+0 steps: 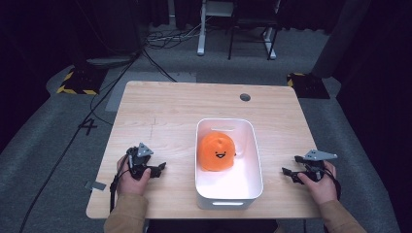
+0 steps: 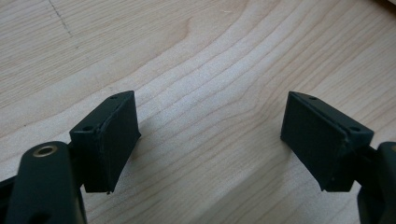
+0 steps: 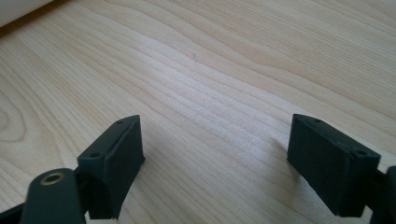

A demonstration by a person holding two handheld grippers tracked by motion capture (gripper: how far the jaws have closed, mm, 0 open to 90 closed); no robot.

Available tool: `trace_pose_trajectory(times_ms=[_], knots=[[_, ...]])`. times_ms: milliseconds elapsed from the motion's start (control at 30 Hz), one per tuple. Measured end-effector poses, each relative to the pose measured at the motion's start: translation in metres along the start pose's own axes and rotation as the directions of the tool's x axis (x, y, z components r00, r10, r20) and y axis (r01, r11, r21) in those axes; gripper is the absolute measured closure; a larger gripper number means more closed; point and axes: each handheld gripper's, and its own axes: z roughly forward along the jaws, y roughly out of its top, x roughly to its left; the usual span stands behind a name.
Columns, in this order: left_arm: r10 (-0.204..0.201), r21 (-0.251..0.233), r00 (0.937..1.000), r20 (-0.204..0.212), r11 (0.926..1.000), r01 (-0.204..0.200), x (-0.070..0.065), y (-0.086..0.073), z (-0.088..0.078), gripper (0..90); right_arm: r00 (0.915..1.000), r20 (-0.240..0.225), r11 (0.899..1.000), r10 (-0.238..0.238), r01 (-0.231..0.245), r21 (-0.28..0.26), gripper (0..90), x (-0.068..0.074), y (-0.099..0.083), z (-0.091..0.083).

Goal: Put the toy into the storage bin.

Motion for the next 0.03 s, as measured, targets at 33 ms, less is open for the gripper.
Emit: trace_pose_trajectory(times_ms=[33], knots=[[-0.001, 0.001, 1.0, 0.0, 1.0, 0.001, -0.0001, 0.0, 0.0, 19.6, 1.0, -0.002, 1.0, -0.003, 0.003, 0.0, 18.8, -0.0002, -0.0001, -0.0001]])
